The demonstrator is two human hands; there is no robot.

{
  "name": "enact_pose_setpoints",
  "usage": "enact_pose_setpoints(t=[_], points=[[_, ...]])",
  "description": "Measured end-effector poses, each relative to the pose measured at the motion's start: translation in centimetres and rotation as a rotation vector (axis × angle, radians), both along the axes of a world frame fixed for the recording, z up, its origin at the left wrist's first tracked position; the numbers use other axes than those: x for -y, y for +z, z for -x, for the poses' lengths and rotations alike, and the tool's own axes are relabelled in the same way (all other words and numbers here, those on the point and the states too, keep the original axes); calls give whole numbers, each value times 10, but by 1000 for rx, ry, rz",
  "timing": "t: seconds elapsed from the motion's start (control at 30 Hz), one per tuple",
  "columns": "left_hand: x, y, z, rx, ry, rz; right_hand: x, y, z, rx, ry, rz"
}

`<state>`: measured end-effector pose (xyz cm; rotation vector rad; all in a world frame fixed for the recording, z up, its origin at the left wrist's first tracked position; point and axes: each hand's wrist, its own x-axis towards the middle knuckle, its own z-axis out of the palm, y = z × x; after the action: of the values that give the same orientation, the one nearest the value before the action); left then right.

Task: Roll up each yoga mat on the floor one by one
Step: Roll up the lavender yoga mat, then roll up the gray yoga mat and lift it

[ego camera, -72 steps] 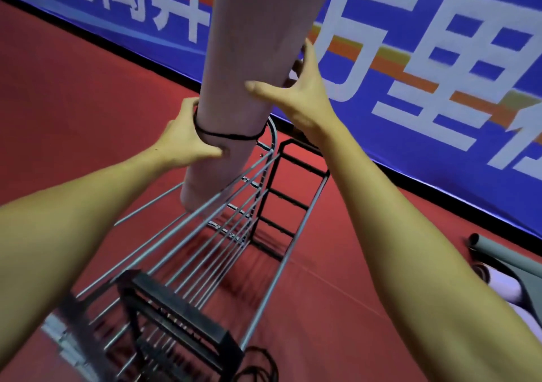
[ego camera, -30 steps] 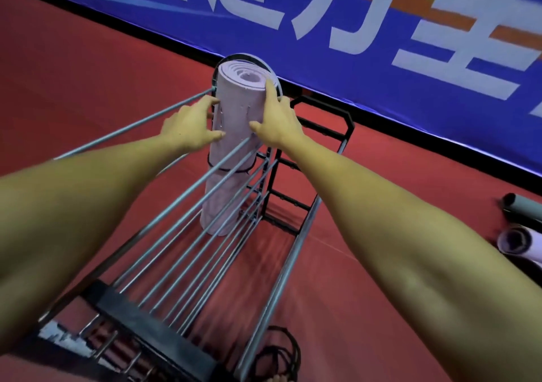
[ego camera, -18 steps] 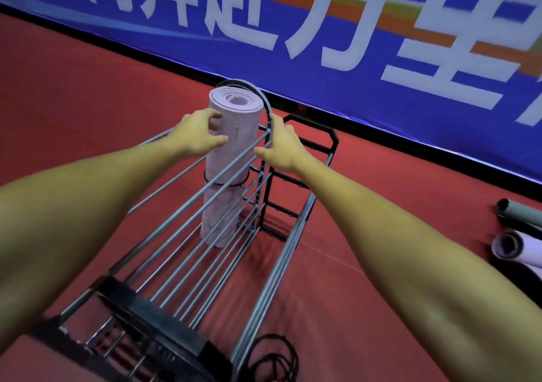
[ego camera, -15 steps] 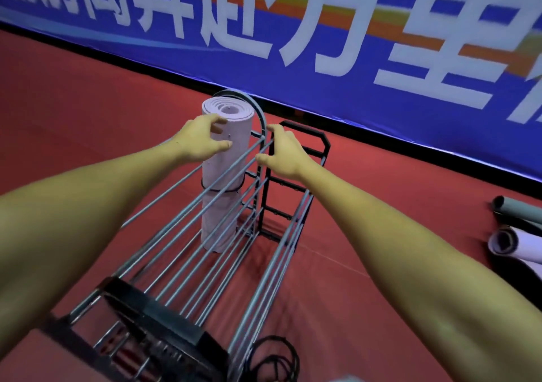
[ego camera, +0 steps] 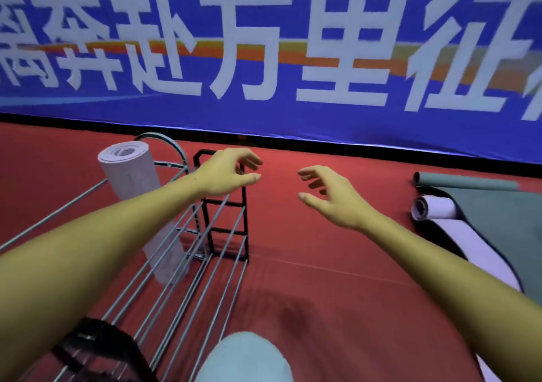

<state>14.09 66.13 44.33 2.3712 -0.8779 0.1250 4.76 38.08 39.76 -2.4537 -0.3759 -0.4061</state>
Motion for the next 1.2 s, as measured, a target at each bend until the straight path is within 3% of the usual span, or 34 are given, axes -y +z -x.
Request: enact_pose_setpoints(t=[0.23,0.5,0.8,1.07,1.13,1.2], points=[[107,-27,41,-67,-187,-88,125,-26,65,3,-182,-39],[280,-79,70,-131,-397,9,243,-87,136,75,-374,-111],[468,-239,109,-351,-604,-79,406,-270,255,-245,-878,-322],[587,-396,162,-645,-669,-101,485,-419,336,-568,-1351,-220],[610,-429,182,-688,-667,-99,488,-435,344,-569,-1430,-188],[631,-458,204,-782,-644,-98,485,-440,344,-445,-1544,-301]])
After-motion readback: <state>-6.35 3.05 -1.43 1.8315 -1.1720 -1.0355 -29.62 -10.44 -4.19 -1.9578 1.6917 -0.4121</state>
